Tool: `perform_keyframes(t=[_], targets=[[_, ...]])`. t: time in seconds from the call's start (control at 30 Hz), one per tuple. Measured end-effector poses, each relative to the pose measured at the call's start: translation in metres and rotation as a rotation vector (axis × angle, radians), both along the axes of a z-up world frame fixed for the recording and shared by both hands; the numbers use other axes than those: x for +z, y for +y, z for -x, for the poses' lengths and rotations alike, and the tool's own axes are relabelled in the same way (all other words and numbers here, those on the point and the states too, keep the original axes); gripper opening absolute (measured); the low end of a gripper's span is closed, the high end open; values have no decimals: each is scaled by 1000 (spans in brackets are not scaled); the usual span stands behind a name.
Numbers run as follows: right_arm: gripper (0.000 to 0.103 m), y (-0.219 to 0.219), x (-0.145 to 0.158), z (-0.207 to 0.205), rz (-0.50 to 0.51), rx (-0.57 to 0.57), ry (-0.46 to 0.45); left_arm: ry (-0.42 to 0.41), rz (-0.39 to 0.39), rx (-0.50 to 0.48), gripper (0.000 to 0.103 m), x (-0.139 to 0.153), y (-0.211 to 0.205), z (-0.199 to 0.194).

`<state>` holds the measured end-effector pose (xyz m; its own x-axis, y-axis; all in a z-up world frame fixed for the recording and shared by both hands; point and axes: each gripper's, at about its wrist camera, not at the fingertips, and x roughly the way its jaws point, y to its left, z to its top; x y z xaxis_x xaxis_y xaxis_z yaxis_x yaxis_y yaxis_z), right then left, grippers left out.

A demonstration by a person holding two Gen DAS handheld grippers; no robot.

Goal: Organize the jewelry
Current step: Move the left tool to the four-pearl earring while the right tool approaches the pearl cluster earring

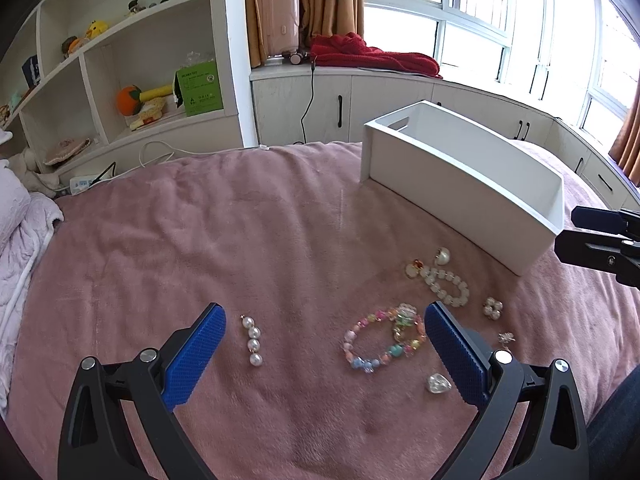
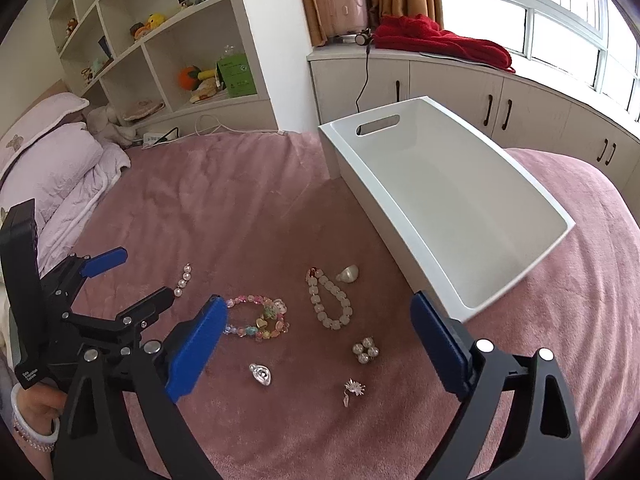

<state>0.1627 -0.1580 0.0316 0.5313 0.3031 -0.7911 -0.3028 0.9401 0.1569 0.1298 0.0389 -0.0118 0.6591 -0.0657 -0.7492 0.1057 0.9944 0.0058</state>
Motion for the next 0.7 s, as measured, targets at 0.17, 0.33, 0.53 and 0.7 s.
perform_keyframes(t=[0.17,0.33,0.53,0.7], targets=[[83,2,-19,-25,-10,20,58,61,21,-14,101,-23,13,-22],[83,4,-55,-39,32,37,172,159,93,9,101,-54,30,-35],[84,15,-77,-36,204,64,200,231,157,51,101,-81,47,-44],[79,23,-91,-31,269,79,196,263,172,40,101,-96,45,-46]])
